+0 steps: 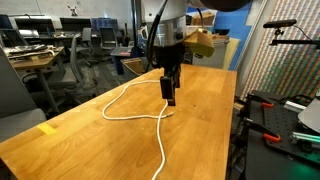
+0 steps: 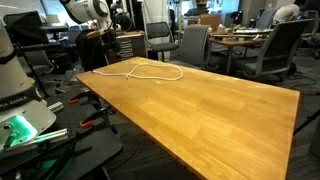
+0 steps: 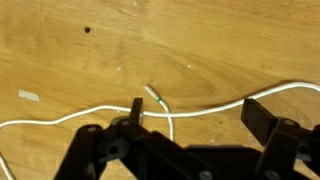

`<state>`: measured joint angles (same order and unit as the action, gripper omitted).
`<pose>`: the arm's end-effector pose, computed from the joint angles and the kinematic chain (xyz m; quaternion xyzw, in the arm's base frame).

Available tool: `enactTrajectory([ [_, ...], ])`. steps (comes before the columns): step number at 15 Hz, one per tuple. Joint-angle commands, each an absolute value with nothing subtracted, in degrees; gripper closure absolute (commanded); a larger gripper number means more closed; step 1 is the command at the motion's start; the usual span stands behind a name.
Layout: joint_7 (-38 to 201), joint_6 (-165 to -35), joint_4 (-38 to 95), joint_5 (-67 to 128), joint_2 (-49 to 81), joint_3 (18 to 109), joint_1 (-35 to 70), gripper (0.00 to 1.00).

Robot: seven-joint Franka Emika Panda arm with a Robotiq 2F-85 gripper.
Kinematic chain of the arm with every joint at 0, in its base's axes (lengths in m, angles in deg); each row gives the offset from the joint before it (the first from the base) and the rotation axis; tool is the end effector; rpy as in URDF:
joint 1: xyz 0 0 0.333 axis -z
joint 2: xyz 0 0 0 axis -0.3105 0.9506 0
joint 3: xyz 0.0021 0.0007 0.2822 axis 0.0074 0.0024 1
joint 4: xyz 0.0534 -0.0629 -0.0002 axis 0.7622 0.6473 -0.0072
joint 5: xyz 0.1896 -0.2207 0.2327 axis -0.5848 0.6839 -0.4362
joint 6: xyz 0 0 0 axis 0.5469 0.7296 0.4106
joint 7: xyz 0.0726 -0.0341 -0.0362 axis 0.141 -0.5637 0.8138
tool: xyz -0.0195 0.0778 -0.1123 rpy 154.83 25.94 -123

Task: Use the string from the table and make a knot

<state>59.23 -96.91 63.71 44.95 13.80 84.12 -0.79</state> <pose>0.4158 0.2830 0.2050 0.9779 0.1798 -0.0338 0.1013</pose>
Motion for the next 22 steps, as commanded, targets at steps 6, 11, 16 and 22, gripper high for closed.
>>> enactTrajectory([
  [6, 58.1, -106.0, 62.6, 54.1, 23.1, 75.7, -2.8, 0.00],
  [11, 62.8, -108.1, 59.4, 47.2, 29.5, 74.3, -1.5, 0.14],
  [16, 65.4, -109.4, 57.5, 42.5, 32.2, 74.4, -1.7, 0.41],
  [22, 66.5, -110.4, 56.5, 40.6, 32.1, 74.4, -1.6, 0.84],
])
